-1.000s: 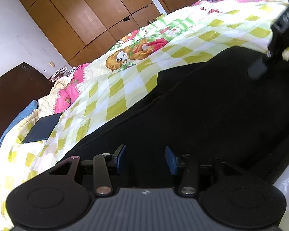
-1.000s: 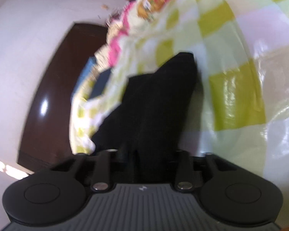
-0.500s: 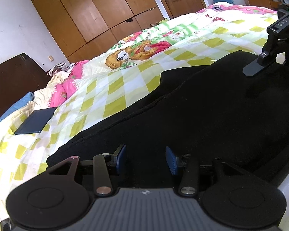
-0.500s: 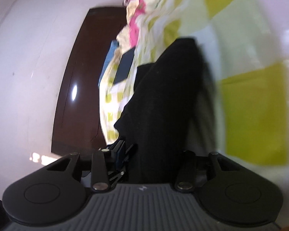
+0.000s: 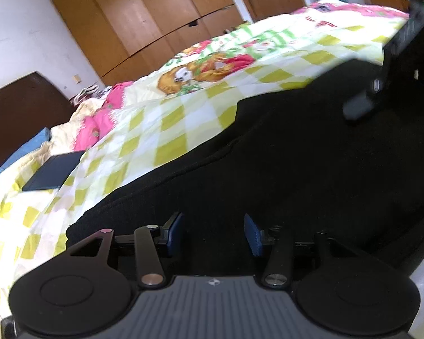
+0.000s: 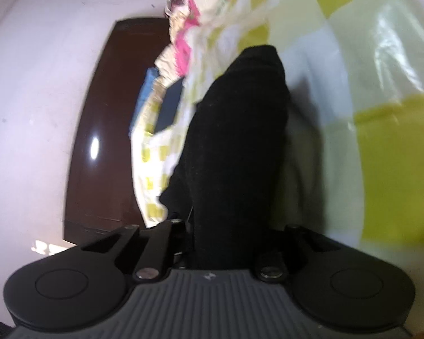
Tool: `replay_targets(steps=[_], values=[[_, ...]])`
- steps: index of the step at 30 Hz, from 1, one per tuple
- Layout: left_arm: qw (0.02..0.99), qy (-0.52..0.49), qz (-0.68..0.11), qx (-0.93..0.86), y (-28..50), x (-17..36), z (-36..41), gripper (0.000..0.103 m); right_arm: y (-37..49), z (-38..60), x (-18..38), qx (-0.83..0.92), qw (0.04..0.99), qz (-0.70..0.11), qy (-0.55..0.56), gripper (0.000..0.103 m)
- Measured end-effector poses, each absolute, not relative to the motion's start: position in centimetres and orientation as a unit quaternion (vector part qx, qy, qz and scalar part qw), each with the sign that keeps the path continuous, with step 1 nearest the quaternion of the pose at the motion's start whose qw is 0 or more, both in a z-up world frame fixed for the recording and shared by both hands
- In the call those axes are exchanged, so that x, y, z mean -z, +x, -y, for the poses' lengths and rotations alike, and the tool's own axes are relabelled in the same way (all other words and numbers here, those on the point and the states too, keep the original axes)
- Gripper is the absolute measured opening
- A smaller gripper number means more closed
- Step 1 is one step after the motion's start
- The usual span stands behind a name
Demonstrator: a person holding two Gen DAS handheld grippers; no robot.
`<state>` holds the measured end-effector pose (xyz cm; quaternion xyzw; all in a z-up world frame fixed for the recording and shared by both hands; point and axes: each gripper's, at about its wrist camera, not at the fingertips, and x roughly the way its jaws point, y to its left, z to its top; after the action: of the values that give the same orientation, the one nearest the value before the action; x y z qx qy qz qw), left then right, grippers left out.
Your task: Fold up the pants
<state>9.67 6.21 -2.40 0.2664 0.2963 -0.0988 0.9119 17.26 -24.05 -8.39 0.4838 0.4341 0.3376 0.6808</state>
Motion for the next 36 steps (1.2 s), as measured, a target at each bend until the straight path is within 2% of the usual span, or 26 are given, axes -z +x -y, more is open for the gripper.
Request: replay_targets(steps=[3,5,9,13,15,21,26,29,31,36], values=[[0.907,0.280,-0.292,0.117,8.2,2.4,-3.9,0.050,15.0,25.0,7.0,-0.325,0.702,-0.421,0.474,0.017],[0.905,0.279,-0.292,0.133,7.1,2.3,-2.1,0.048,13.5,26.8,6.8,-0.302,0.704,-0.421,0.485,0.017],[0.899,0.279,-0.281,0.187,4.8,2.0,1.8,0.048,10.1,31.2,5.6,-0.225,0.722,-0.426,0.496,0.017],[0.888,0.323,-0.234,0.229,2.3,2.2,5.7,0.049,7.4,34.4,3.1,-0.174,0.745,-0.430,0.479,0.017],[0.888,0.321,-0.223,0.242,1.7,1.8,6.5,0.053,6.7,34.6,1.5,-0.155,0.760,-0.434,0.459,0.017],[0.900,0.302,-0.217,0.227,0.9,2.3,4.9,0.054,6.1,33.0,-1.8,-0.124,0.779,-0.444,0.426,0.020],[0.926,0.254,-0.213,0.181,1.5,1.3,1.4,0.054,7.7,29.7,-5.7,-0.097,0.805,-0.472,0.344,0.020],[0.929,0.217,-0.247,0.172,2.8,1.6,-0.3,0.054,9.5,26.1,-8.2,-0.078,0.814,-0.500,0.285,0.021],[0.926,0.209,-0.260,0.178,3.2,1.9,-0.6,0.054,11.0,23.1,-9.5,-0.070,0.813,-0.520,0.253,0.025],[0.924,0.208,-0.255,0.195,2.7,2.0,-1.1,0.054,15.2,14.0,-10.7,-0.079,0.810,-0.549,0.191,0.049]])
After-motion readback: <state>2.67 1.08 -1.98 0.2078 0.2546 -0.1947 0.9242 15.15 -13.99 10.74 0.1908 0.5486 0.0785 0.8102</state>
